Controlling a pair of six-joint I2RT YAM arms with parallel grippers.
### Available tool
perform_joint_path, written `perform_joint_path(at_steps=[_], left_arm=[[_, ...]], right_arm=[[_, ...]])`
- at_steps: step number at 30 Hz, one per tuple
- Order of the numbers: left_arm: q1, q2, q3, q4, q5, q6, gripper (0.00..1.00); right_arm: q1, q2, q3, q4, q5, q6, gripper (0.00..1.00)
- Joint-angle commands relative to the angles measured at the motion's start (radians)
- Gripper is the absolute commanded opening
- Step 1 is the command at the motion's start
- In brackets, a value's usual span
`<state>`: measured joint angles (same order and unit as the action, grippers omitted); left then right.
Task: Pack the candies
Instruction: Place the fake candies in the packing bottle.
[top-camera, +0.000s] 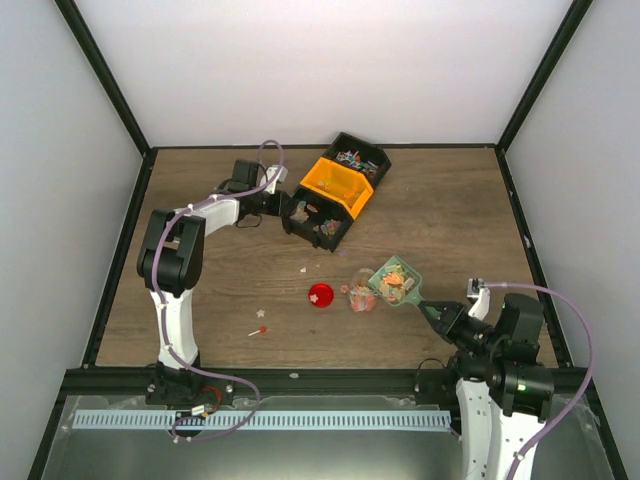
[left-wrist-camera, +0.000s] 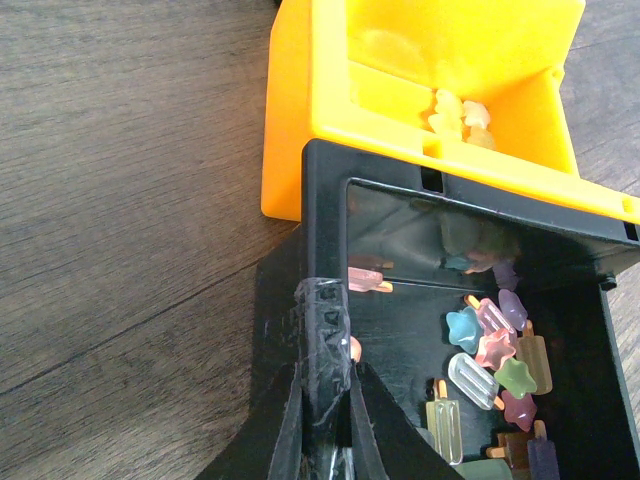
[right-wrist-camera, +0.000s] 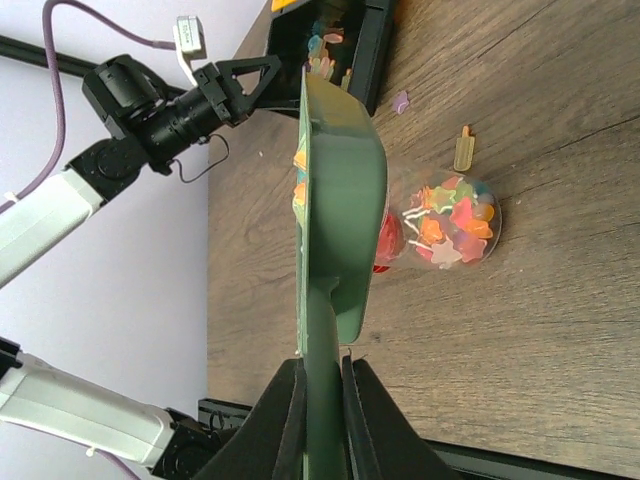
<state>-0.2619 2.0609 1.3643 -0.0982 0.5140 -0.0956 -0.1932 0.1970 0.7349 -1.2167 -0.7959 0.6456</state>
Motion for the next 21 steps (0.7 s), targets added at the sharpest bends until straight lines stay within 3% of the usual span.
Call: perform_joint_path(at_steps=[1, 21], left_arm=[[-0.004, 0.007, -0.026, -0.01, 0.014, -0.001, 0.04], [-0.003, 0.017, -0.022, -0.011, 0.013, 0.004, 0.04]], right_arm=[[-0.007, 0.013, 0.016, 0.002, -0.033, -0.04, 0.01], [-0.008, 0.08, 0.107, -0.063, 0.053, -0.145, 0.01]])
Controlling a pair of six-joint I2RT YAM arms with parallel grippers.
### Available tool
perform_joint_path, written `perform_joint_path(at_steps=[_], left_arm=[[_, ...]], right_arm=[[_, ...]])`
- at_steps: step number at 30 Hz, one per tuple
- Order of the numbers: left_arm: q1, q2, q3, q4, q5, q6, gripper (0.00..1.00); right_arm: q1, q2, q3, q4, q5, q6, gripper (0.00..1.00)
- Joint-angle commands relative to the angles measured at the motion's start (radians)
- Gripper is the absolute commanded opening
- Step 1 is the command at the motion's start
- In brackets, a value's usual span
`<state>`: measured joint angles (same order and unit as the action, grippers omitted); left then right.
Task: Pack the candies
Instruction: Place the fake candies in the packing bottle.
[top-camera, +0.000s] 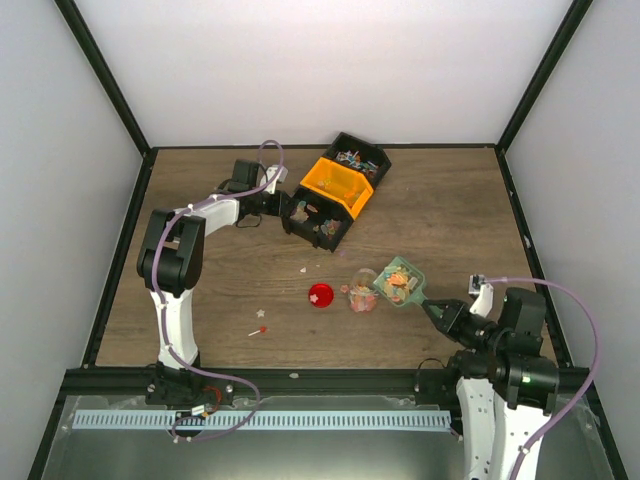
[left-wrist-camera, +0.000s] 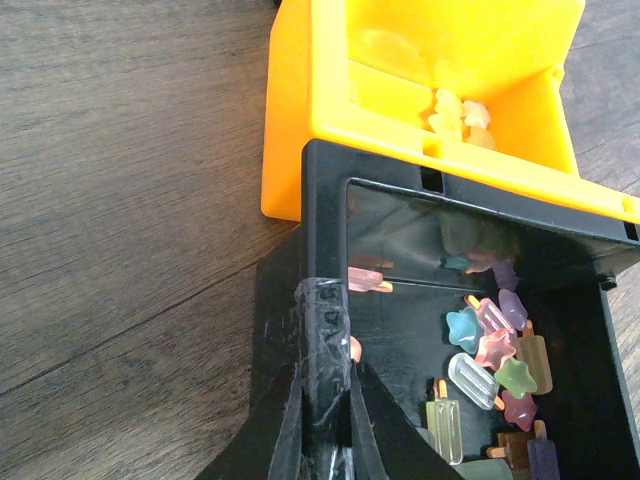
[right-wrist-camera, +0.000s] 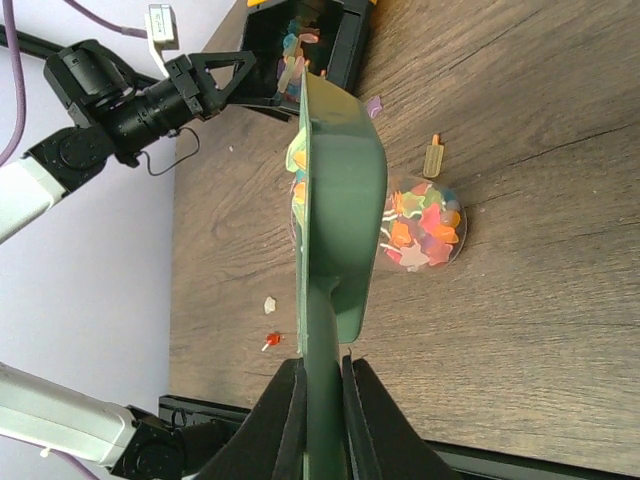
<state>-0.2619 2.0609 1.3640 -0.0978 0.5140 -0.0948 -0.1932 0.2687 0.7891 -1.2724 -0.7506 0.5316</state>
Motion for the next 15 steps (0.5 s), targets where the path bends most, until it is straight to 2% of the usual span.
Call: perform_joint_path(at_steps=[1, 15], left_arm=[[-0.003, 0.017, -0.022, -0.011, 0.013, 0.004, 0.04], [-0.001, 0.018, -0.025, -0.01, 0.012, 0.006, 0.04]], right_arm=[[-0.007, 0.011, 0.053, -0.004, 0.007, -0.032, 0.01], [-0.008, 0.032, 0.07, -0.001, 0.01, -0.066, 0.01]])
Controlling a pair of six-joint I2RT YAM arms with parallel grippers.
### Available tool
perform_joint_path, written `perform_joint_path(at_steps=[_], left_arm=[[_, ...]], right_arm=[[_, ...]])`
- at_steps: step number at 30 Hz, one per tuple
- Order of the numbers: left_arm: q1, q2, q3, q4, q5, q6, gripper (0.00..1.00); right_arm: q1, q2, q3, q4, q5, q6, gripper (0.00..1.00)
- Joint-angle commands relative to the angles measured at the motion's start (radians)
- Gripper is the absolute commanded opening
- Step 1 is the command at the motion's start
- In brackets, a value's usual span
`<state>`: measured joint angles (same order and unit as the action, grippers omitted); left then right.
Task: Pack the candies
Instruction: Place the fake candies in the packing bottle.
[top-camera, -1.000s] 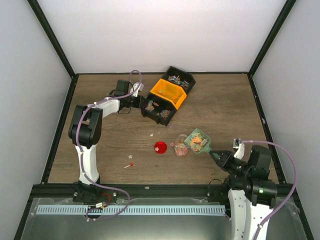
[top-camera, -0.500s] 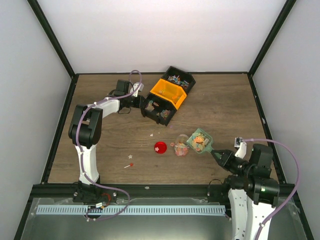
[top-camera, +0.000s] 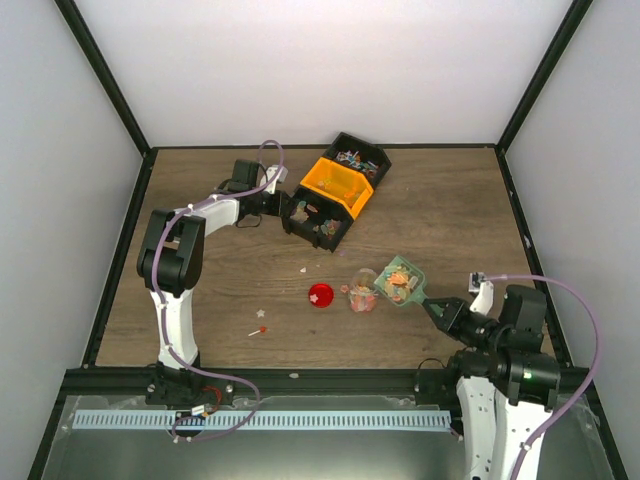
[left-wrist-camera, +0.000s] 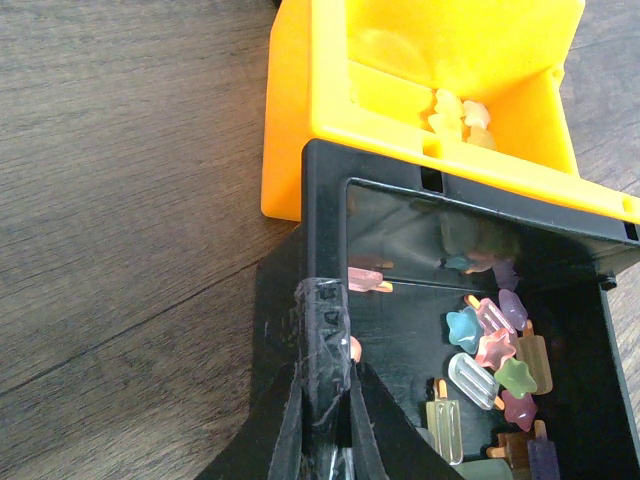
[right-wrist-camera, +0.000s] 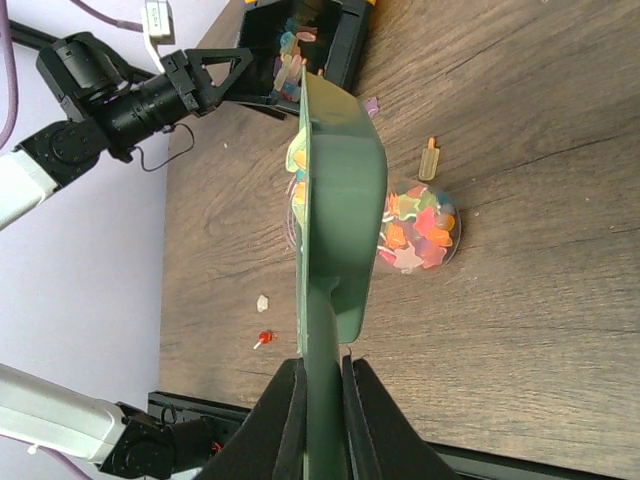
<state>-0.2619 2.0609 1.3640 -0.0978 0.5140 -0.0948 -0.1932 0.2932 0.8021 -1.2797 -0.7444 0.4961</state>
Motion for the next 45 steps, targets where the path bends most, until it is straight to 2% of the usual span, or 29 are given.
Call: perform_joint_path(at_steps=[1, 25, 45], left_arm=[[-0.002, 0.018, -0.026, -0.009, 0.012, 0.006, 0.04], [0.0, 0.03, -0.037, 0.001, 0.012, 0.008, 0.04], [0.001, 0.034, -0.037, 0.0, 0.01, 0.009, 0.04]], right_arm=[[-0.007, 0.007, 0.058, 0.005, 0.007, -0.033, 0.01], [-0.008, 0.069, 0.13, -0.007, 0.056, -0.098, 0.01], [-0.009, 0.117, 0.125, 0.026, 0.069, -0.146, 0.01]])
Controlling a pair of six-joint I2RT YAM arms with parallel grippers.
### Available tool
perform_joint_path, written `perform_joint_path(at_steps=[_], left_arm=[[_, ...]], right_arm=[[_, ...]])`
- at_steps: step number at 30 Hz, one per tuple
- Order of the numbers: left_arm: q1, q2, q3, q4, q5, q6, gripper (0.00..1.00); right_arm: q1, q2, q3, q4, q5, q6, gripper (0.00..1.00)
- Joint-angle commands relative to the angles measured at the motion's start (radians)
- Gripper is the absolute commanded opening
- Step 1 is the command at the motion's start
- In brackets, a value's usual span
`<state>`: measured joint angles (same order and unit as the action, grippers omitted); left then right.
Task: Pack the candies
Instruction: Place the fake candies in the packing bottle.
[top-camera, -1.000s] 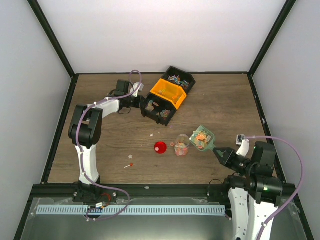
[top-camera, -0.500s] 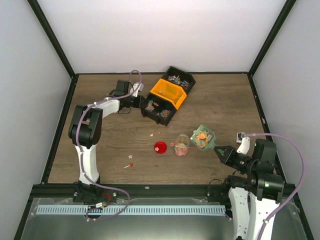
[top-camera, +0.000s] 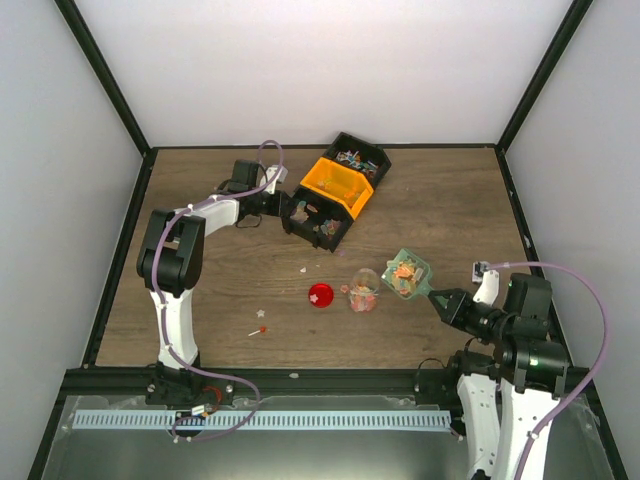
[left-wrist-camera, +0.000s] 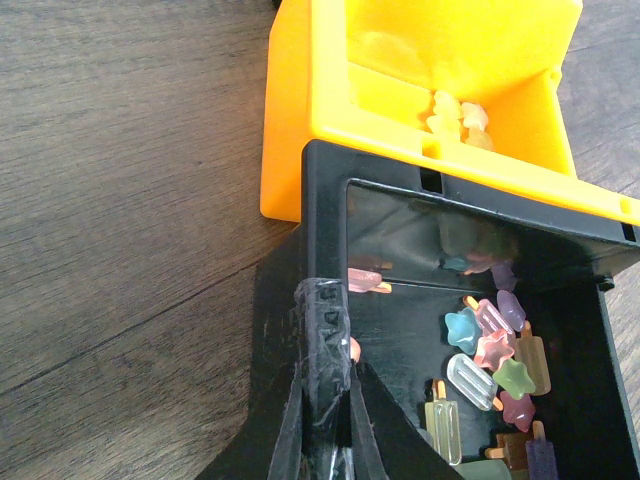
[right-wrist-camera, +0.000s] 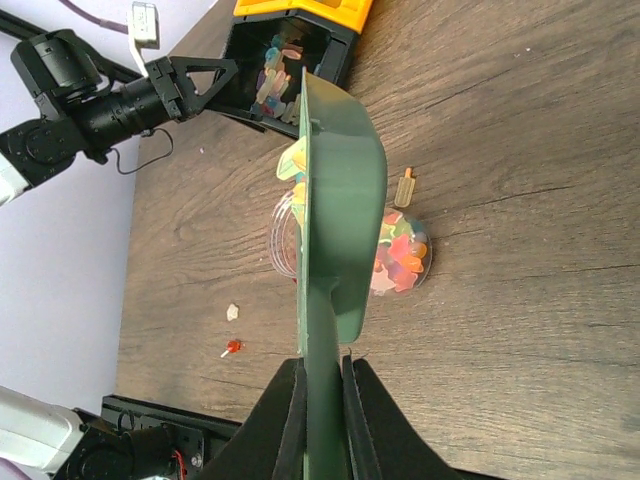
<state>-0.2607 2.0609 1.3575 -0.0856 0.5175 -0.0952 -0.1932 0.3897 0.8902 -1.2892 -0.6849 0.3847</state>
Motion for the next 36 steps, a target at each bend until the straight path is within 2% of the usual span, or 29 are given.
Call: perform_joint_path(at_steps=[1, 36], left_arm=[[0.0, 0.035, -0.03, -0.012, 0.006, 0.01, 0.04], [0.0, 0.038, -0.036, -0.004, 0.005, 0.008, 0.04]], right_arm=[[-0.008, 0.026, 0.043, 0.038, 0.009, -0.038, 0.01], [-0.009, 0.065, 0.034, -0.002, -0.111, -0.098, 0.01]])
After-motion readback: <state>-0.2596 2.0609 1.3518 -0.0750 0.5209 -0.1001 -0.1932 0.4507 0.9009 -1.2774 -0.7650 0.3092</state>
